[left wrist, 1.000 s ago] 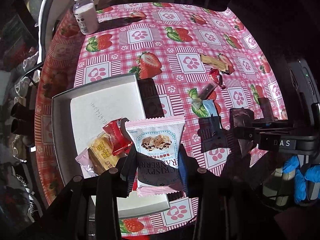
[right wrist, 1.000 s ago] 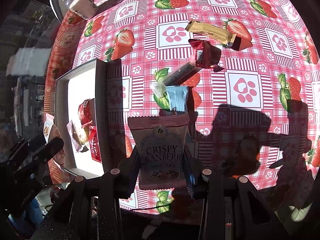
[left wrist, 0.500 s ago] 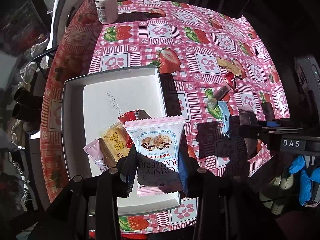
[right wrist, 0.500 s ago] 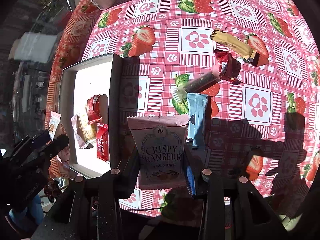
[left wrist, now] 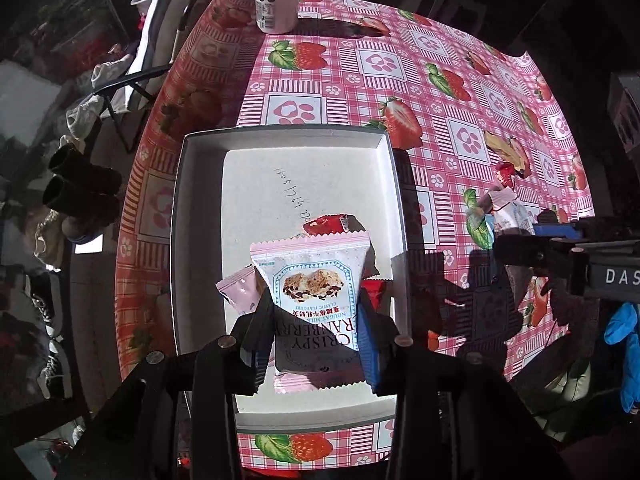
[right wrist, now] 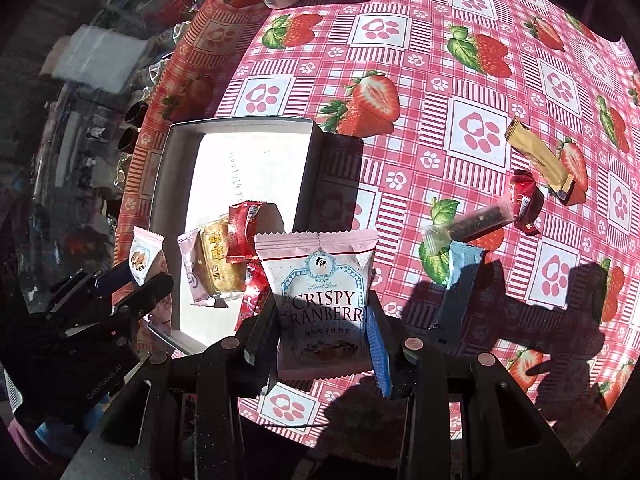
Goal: Organize snacks
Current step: 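Carry both Crispy Cranberry packets into the white box and open both tools, then withdraw both tools from the box back over the blue and gold bars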
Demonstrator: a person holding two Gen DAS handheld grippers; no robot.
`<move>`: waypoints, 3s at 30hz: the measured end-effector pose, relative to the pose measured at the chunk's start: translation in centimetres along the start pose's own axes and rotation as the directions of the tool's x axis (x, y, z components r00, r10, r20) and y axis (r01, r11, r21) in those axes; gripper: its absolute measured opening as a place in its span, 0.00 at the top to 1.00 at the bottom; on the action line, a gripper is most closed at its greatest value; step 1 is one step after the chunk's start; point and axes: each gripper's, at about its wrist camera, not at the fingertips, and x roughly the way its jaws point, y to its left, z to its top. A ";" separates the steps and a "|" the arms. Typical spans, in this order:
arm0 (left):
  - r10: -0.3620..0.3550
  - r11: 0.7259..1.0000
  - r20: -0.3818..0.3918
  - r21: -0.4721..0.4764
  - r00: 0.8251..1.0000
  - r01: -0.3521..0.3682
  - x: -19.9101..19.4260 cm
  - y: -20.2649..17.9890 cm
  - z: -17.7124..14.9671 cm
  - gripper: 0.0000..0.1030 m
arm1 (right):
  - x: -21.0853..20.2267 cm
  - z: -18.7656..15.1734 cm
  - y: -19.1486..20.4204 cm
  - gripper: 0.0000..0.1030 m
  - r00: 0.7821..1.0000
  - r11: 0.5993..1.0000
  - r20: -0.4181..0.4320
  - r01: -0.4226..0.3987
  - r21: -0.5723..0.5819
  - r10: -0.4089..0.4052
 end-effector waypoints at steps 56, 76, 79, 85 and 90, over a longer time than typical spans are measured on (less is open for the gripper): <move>0.018 0.994 -0.125 0.111 0.992 -0.004 3.3 -5.3 1.0 0.26 | 4.0 1.7 -7.4 0.00 0.987 0.979 -0.137 0.108 0.173 -0.085; -0.028 0.971 -0.110 0.232 0.993 0.053 2.8 -13.1 2.4 0.24 | 2.7 -5.0 -20.2 0.00 0.981 0.893 -0.176 0.145 0.427 -0.075; -0.051 0.973 -0.096 0.219 0.994 0.071 2.4 -12.5 2.1 0.24 | 2.9 -6.0 -19.5 0.00 0.976 0.889 -0.199 0.167 0.427 -0.088; -0.107 0.977 -0.060 0.178 0.992 0.116 1.7 -10.9 1.8 0.24 | 2.6 -7.1 -17.4 0.00 0.972 0.879 -0.214 0.186 0.440 -0.099; -0.125 0.972 -0.024 0.195 0.992 0.128 1.2 -10.3 1.8 0.24 | 1.7 -6.2 -15.3 0.00 0.962 0.883 -0.227 0.235 0.407 -0.151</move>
